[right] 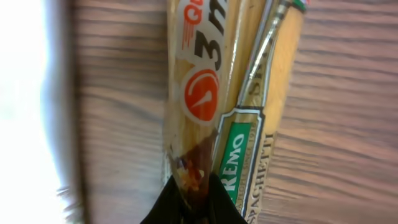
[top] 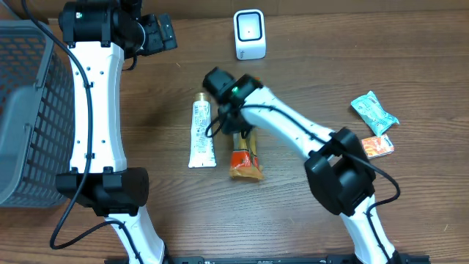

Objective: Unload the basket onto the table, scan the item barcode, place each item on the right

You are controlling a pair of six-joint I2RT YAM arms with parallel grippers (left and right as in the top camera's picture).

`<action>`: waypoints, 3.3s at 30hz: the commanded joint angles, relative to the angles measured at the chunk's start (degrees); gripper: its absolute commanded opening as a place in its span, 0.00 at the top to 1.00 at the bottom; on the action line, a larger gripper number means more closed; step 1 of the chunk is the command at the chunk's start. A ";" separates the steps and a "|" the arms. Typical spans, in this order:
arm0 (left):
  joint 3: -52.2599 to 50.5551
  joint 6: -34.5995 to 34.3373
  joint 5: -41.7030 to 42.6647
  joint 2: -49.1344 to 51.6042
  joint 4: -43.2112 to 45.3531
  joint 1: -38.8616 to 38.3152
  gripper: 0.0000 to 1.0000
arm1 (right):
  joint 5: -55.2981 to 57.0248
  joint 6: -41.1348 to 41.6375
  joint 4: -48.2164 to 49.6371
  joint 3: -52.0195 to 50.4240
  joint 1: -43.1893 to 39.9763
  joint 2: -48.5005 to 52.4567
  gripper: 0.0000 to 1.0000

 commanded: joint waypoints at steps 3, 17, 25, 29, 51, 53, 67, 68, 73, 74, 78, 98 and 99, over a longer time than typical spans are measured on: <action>0.15 0.63 -0.35 0.11 0.04 -0.13 0.00 | -35.50 -11.91 0.74 2.38 -6.93 -5.09 0.96; 0.15 0.63 -0.35 0.11 0.04 -0.13 0.00 | -66.05 -17.84 18.67 -24.39 -21.84 -5.09 0.96; 0.15 0.63 -0.35 0.11 0.04 -0.13 0.00 | -55.32 -18.10 18.88 -25.29 -27.71 -5.09 0.67; 0.15 0.63 -0.35 0.11 0.04 -0.13 0.00 | -55.30 -18.78 19.67 -24.87 -29.64 -5.09 0.55; 0.15 0.63 -0.35 0.11 0.07 -0.13 0.00 | -30.97 -27.02 -3.43 -8.68 -20.15 -9.88 0.44; 0.15 0.63 -0.35 0.11 0.04 -0.13 0.00 | -22.23 -24.33 -2.99 -8.68 -16.57 -9.92 0.43; 0.15 0.63 -0.35 0.11 0.04 -0.13 0.00 | 6.97 -21.51 5.38 -11.54 -3.45 -9.25 0.06; 0.15 0.63 -0.35 0.11 0.07 -0.13 0.00 | 6.16 -22.58 5.60 -12.44 -3.45 -9.16 0.04; 0.15 0.63 -0.35 0.11 0.04 -0.13 0.00 | -0.52 -27.52 5.55 -15.28 -3.17 -9.16 0.00; 0.15 0.63 -0.35 0.11 0.04 -0.11 0.00 | -1.03 -27.47 5.53 -15.54 -3.08 -9.16 0.00; 0.15 0.63 -0.35 0.11 0.04 -0.11 0.00 | -1.01 -27.43 5.86 -16.44 -2.97 -9.16 0.00; 0.15 0.63 -0.35 0.11 0.04 -0.13 0.00 | -23.43 -23.78 3.65 -12.20 -8.26 -12.81 0.96; 0.15 0.63 -0.35 0.11 0.07 -0.13 0.00 | -28.76 -23.76 3.89 -12.04 -9.16 -13.42 0.96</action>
